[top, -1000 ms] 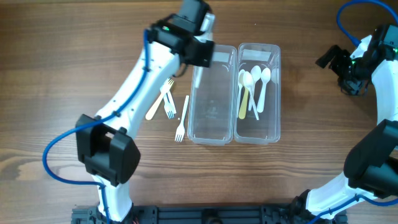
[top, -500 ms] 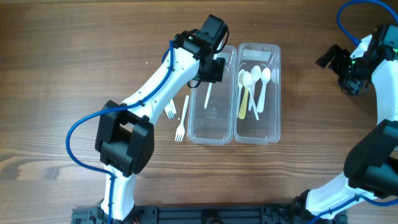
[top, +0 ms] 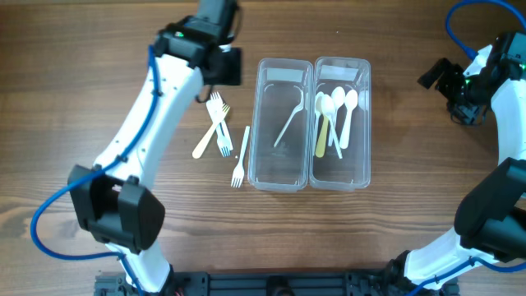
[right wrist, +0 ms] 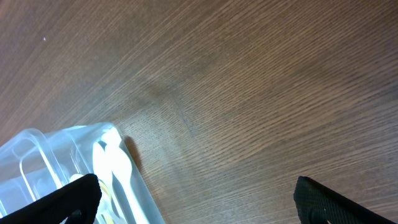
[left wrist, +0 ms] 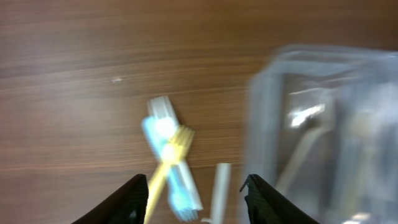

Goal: Pack container

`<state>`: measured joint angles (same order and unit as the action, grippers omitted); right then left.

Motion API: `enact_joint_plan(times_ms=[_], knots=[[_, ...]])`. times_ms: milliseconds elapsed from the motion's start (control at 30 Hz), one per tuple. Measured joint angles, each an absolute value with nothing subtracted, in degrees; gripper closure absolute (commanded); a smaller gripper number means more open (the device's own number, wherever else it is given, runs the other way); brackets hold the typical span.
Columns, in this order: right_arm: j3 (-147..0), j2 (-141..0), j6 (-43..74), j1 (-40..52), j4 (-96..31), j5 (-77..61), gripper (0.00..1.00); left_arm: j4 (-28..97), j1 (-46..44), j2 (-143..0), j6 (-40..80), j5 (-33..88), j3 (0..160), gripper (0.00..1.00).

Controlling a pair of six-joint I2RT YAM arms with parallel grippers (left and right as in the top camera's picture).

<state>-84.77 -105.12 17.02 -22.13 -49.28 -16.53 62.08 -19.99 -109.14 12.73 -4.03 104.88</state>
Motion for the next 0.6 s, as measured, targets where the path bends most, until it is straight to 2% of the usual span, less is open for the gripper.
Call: enact_joint_plan(times_ms=[133, 167, 333, 600], knots=[[-84.8, -105.1, 17.0, -22.1, -49.3, -16.5, 0.01, 62.4, -13.8, -113.8, 4.7, -1.5, 97.6, 0.48], [-84.8, -105.1, 17.0, -22.1, -49.3, -16.5, 0.0, 62.6, -12.6, -115.8, 1.7, 0.3, 95.8, 0.51], [-84.8, -105.1, 17.0, -22.1, -49.3, -16.5, 0.0, 62.6, -11.7, -119.1, -9.6, 5.0, 93.3, 0.56], [-84.8, -105.1, 17.0, -22.1, -49.7, -16.5, 0.0, 61.5, -11.7, -119.1, -11.3, 4.6, 90.8, 0.64]])
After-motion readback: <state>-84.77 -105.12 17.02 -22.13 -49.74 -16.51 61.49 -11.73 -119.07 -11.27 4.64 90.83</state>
